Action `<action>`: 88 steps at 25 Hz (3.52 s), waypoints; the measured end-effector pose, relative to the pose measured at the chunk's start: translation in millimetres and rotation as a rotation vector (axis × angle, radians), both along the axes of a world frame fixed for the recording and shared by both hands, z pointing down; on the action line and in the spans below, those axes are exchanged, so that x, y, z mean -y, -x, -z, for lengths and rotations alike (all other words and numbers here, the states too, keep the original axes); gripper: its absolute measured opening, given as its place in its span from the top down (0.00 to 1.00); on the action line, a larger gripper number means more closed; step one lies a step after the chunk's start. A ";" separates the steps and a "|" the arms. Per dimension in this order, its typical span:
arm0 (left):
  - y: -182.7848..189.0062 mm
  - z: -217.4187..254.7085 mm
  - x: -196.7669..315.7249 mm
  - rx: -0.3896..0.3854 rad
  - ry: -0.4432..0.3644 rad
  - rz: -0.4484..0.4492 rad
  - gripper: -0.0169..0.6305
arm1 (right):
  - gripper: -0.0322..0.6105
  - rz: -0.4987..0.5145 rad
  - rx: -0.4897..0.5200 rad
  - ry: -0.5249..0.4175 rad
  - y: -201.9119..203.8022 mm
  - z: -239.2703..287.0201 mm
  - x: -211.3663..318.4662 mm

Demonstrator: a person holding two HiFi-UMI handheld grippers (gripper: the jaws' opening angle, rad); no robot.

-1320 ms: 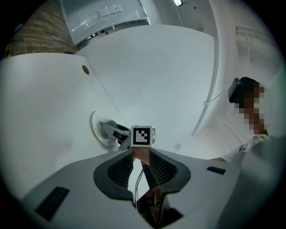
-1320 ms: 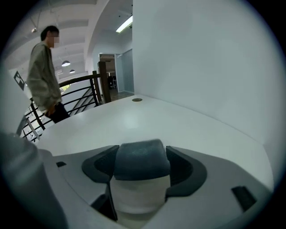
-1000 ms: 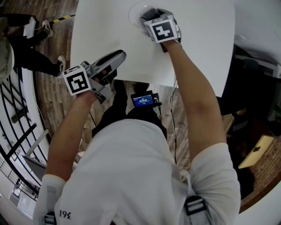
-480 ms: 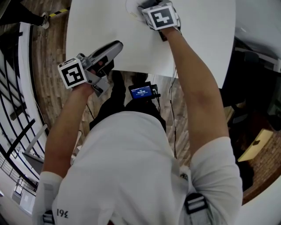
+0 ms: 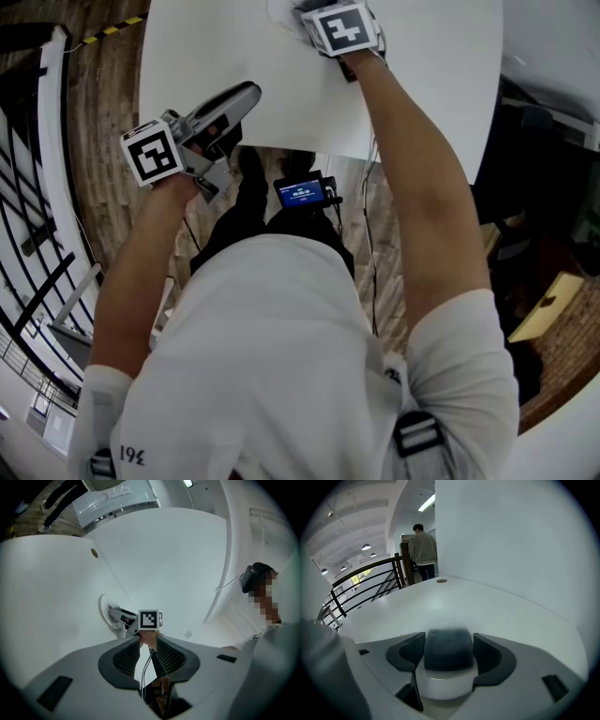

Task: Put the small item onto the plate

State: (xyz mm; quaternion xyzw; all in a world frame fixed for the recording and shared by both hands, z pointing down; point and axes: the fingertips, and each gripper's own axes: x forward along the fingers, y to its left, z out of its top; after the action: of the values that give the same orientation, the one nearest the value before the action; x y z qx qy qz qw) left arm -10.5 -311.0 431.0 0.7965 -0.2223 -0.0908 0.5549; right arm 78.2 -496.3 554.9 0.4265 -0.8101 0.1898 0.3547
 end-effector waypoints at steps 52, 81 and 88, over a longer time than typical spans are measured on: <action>12.5 115.8 -65.6 -0.223 -0.180 -0.008 0.82 | 0.95 -0.235 0.218 -0.165 -36.4 147.5 -124.8; 29.4 188.6 -111.8 -0.323 -0.300 -0.068 0.83 | 0.95 -0.284 0.490 -0.259 -26.3 251.2 -243.5; 28.3 209.3 -129.2 -0.354 -0.328 -0.097 0.83 | 0.95 -0.335 0.628 -0.263 -30.9 279.3 -265.8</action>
State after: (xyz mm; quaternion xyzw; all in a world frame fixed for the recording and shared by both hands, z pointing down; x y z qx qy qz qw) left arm -38.8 -181.8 221.7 0.8574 -0.0655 -0.2372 0.4520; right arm 109.1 -230.5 275.6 0.5161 -0.8158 0.2608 -0.0046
